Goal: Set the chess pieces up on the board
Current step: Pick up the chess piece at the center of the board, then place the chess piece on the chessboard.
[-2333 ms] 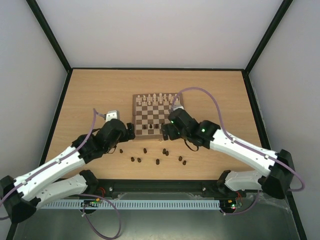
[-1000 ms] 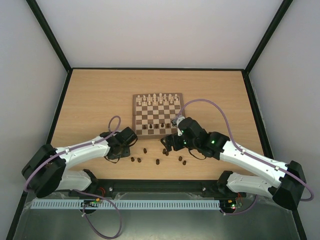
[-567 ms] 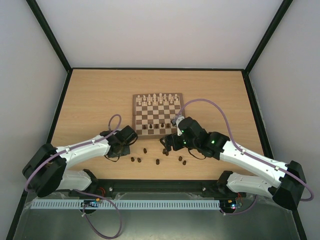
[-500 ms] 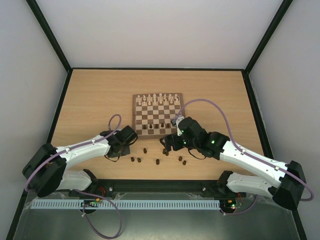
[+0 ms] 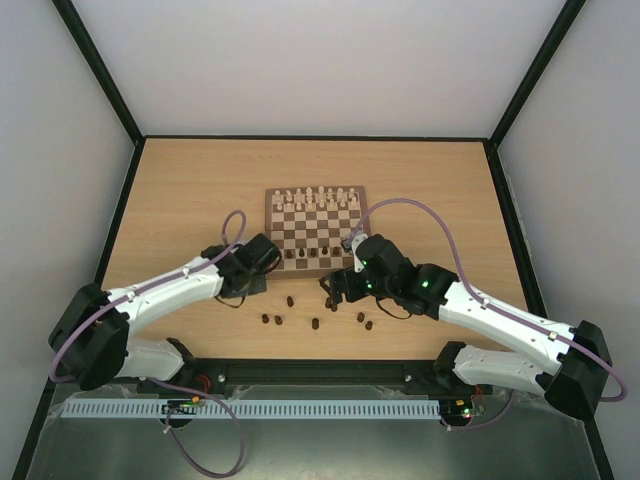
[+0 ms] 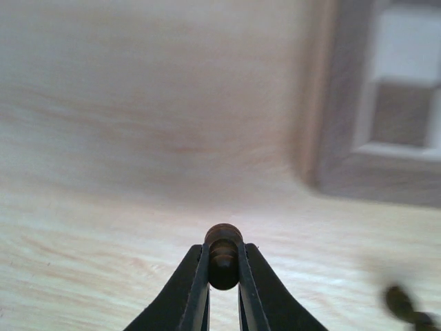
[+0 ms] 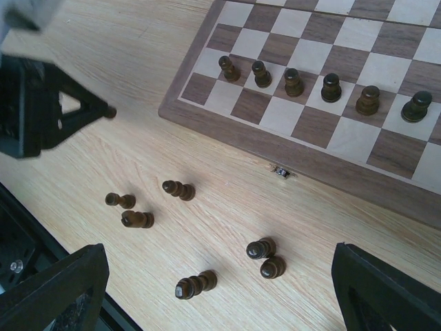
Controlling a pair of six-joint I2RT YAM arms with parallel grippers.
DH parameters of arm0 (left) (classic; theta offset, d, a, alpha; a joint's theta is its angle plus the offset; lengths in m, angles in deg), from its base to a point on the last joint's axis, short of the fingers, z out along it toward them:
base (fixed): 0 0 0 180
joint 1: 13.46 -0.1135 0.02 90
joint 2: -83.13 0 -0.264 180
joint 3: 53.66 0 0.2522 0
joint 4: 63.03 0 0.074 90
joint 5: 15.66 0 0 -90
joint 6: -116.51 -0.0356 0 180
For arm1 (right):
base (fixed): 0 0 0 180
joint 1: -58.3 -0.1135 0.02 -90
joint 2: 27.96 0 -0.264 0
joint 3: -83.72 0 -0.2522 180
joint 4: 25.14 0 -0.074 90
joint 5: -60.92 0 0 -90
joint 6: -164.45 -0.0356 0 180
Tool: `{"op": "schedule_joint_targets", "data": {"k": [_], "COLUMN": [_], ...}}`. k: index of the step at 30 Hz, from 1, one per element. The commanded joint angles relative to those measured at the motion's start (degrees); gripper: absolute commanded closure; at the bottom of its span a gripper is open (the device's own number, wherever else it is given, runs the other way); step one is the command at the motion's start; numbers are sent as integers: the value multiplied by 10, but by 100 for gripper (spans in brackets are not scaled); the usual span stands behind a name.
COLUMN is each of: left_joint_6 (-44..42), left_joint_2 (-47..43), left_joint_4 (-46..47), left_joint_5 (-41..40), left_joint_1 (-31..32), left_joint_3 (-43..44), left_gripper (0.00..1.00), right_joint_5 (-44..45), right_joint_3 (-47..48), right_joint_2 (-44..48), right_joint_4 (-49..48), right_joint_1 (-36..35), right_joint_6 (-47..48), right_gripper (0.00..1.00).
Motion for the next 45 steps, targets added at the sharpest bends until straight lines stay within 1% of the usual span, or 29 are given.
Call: {"op": "schedule_joint_targets", "data": {"k": [1, 5, 9, 18, 29, 34, 45], "left_joint_6": [-42, -79, -111, -148, -159, -159, -158], "left_joint_2": [23, 75, 131, 205, 250, 256, 259], "left_joint_4": [-43, -40, -27, 2, 17, 20, 26], "left_joint_5": [-32, -32, -12, 20, 34, 35, 39], "left_joint_1": [-5, -10, -17, -31, -38, -38, -44], "left_joint_3": [104, 180, 229, 278, 287, 279, 261], "left_gripper": [98, 97, 96, 94, 92, 91, 90], "right_joint_5": [-2, 12, 23, 35, 34, 30, 27], "right_joint_3": [-7, -6, -6, -4, -6, -6, -8], "right_joint_2": [0, 3, 6, 5, 2, 0, -4], "right_joint_4": [-3, 0, 4, 7, 5, 3, 1], "right_joint_1": [-3, -3, -3, -3, -3, -3, -3], "right_joint_6": [6, 5, 3, 2, 1, 2, 3], "right_gripper": [11, 11, 11, 11, 11, 10, 10]}}
